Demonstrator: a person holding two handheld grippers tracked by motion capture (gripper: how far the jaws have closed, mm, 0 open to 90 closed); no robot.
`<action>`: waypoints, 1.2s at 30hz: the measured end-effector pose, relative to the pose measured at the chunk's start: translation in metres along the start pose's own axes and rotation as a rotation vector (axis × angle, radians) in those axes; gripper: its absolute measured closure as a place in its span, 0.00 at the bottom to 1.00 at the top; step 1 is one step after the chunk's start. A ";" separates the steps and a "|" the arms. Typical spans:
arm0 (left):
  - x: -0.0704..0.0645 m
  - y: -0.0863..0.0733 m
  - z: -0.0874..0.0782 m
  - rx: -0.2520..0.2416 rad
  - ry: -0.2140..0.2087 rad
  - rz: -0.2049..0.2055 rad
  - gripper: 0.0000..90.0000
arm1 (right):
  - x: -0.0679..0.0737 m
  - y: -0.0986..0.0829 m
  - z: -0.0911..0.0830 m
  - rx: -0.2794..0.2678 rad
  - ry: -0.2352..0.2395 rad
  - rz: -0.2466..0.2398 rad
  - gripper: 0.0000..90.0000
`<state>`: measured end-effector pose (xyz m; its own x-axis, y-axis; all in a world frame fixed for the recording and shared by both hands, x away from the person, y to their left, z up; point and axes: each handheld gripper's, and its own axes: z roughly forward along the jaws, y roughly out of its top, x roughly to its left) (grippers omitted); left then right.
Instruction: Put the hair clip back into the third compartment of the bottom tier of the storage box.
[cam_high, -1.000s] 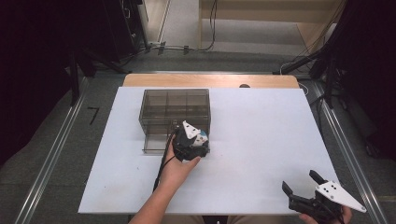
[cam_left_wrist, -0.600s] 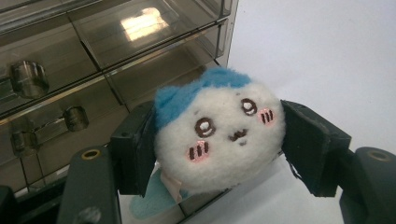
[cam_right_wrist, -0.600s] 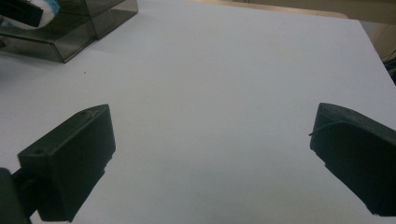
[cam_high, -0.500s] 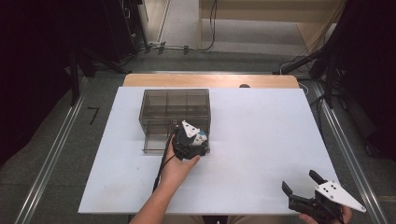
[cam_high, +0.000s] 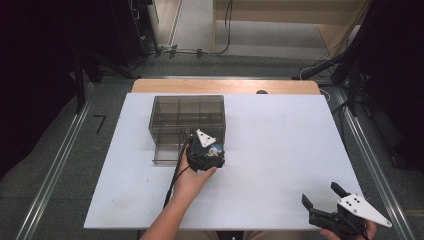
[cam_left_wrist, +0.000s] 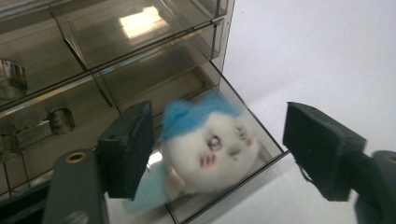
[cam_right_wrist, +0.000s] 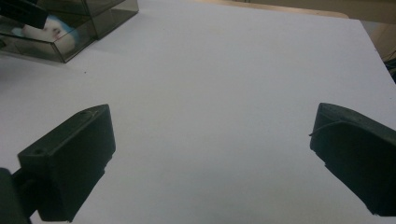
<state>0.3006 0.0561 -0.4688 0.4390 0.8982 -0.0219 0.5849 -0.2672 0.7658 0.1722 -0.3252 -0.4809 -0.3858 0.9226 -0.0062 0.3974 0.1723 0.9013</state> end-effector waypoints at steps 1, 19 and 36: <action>0.000 0.000 0.000 0.002 -0.003 -0.001 0.24 | 0.000 0.000 0.000 0.000 0.001 0.002 0.00; -0.003 0.001 -0.010 -0.043 -0.026 -0.026 0.07 | 0.001 0.000 0.000 0.003 0.001 -0.001 0.00; 0.003 -0.009 -0.029 -0.103 -0.037 -0.052 0.01 | 0.001 0.000 0.000 0.002 0.000 -0.001 0.00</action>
<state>0.2770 0.0713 -0.4574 0.4361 0.8958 -0.0859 0.5353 -0.1816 0.8249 0.1721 -0.3239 -0.4809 -0.3860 0.9225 -0.0073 0.3987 0.1740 0.9004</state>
